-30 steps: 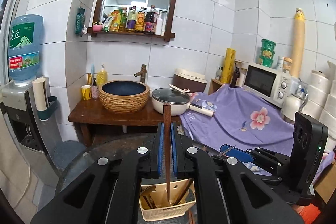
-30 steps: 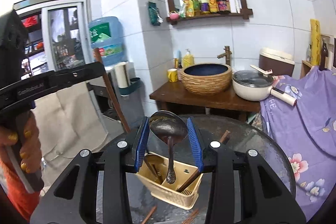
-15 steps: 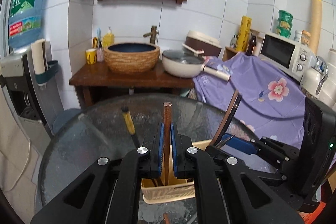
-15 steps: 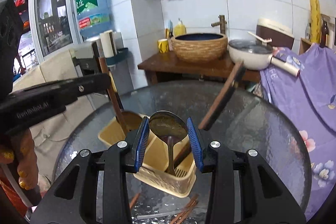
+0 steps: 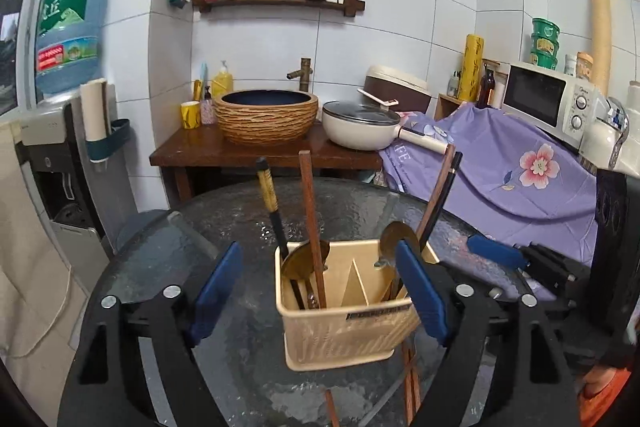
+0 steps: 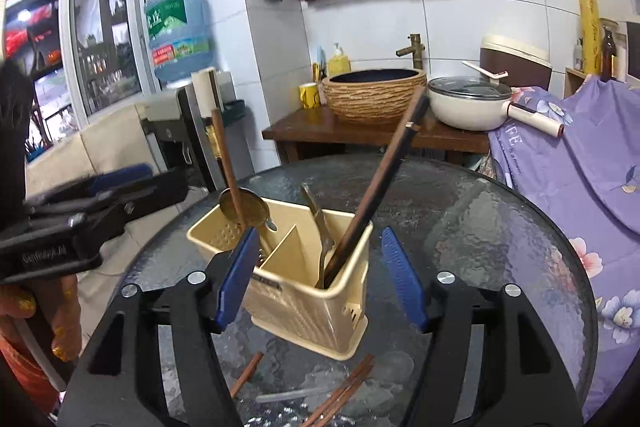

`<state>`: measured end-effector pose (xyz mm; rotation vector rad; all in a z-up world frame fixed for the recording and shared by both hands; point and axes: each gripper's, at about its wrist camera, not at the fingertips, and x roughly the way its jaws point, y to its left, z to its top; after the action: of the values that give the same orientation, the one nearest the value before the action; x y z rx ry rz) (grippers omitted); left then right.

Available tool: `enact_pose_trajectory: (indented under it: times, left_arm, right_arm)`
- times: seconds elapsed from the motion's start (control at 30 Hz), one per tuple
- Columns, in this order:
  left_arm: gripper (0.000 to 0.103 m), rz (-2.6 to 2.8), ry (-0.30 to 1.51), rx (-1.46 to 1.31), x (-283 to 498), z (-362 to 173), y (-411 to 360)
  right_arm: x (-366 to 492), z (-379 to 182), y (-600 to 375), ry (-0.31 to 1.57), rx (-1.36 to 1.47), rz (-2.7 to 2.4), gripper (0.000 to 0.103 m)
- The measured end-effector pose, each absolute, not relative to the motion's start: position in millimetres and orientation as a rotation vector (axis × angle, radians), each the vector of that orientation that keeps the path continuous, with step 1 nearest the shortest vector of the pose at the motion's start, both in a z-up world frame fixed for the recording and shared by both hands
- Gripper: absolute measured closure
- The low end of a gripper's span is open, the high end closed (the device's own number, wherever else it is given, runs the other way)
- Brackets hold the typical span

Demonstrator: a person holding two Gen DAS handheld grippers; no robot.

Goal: Organize utensils
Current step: 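Grasp another wooden chopstick with the left tool while the right tool grasps a steel spoon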

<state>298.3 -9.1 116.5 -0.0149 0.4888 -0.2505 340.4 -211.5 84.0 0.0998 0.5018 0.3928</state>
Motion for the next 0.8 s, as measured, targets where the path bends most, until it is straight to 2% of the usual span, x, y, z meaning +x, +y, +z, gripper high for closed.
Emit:
enact_pose_trajectory:
  times: [0.1, 0.37, 0.53, 0.6, 0.8]
  left_arm:
    - [0.018, -0.239, 0.510, 0.006, 276.7, 99.4, -8.5]
    - [0.018, -0.226, 0.713, 0.100, 253.0, 18.3, -13.3]
    - [0.024, -0.245, 0.795, 0.113, 246.3, -14.3, -15.2]
    - [0.031, -0.248, 0.821, 0.112, 245.3, -22.1, -15.3]
    - [0.035, -0.267, 0.845, 0.105, 239.5, -31.8, -16.6]
  right_arm:
    - [333.7, 73.4, -227.1, 0.554, 0.138, 0.365, 0.037]
    - [339.3, -10.7, -267.4, 0.886, 0.335, 0.326, 0.037]
    - [340.4, -40.6, -270.2, 0.959, 0.408, 0.331, 0.041]
    - [341.9, -49.1, -267.2, 0.985, 0.438, 0.341, 0.044]
    - [357.2, -62.2, -268.3, 1.010, 0.511, 0.326, 0.052]
